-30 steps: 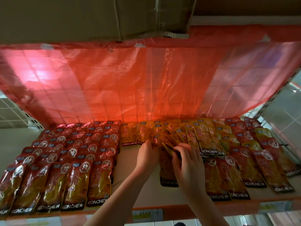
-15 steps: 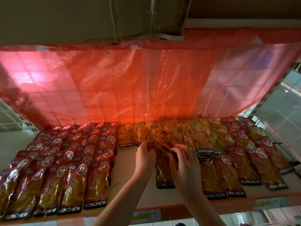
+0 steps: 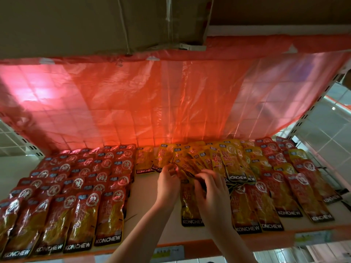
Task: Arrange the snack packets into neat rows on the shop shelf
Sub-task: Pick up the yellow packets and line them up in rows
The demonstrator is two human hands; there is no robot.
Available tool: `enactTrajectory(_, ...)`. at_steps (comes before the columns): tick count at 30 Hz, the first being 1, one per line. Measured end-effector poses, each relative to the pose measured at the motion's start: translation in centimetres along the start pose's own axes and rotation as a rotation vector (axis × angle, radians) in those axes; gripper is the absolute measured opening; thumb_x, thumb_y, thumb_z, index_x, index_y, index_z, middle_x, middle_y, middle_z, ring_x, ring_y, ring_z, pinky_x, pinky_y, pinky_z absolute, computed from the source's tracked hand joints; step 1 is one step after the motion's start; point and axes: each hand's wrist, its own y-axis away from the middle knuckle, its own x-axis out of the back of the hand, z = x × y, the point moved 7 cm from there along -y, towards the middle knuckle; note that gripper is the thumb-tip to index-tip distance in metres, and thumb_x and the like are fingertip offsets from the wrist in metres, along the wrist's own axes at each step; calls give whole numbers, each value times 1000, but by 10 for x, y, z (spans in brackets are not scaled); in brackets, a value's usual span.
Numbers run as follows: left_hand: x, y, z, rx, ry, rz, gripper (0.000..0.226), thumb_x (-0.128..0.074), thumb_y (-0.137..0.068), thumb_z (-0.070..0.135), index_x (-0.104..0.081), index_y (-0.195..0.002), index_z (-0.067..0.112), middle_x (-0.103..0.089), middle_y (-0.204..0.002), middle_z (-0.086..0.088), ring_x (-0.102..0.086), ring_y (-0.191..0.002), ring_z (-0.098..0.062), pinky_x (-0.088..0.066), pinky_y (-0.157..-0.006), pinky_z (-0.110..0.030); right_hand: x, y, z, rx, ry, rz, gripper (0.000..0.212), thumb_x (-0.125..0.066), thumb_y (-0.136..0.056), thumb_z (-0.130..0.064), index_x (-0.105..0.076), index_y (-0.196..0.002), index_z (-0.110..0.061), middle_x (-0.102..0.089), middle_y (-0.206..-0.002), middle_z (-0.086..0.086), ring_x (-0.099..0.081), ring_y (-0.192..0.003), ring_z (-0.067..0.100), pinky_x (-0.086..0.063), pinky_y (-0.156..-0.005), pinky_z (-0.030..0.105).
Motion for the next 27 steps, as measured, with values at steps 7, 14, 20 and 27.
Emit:
enactTrajectory(7, 7, 4, 5, -12, -25, 50, 19, -49, -89, 6, -54, -103, 17, -66, -96, -6, -65, -86, -19, -57, -73, -38, 2, 0, 1, -18, -57, 20, 27, -47, -91, -33, -63, -99, -14, -59, -104, -4, -55, -101, 11, -48, -85, 27)
enactTrajectory(14, -6, -5, 8, -46, -176, -6, 31, -46, -78, 6, -59, -105, 15, -67, -98, -5, -64, -89, -20, -56, -78, -44, 3, -1, 2, -39, -79, 18, 27, -45, -91, -34, -62, -99, -14, -59, -104, -3, -54, -101, 12, -48, -84, 31)
enactTrajectory(20, -9, -9, 17, -133, -285, 7, 33, -48, -86, 5, -54, -117, 13, -63, -107, -7, -60, -99, -25, -53, -83, -44, 8, -4, 2, -44, -74, 59, 25, -47, -93, -31, -62, -98, -12, -60, -101, -2, -57, -97, 14, -52, -80, 33)
enactTrajectory(27, -12, -11, 25, -260, -471, 30, 42, -44, -91, 10, -45, -134, 11, -47, -132, -10, -43, -122, -26, -38, -101, -40, 14, -6, 10, -63, -32, 92, 13, -63, -86, -12, -62, -99, -9, -61, -99, -1, -58, -94, 16, -54, -76, 37)
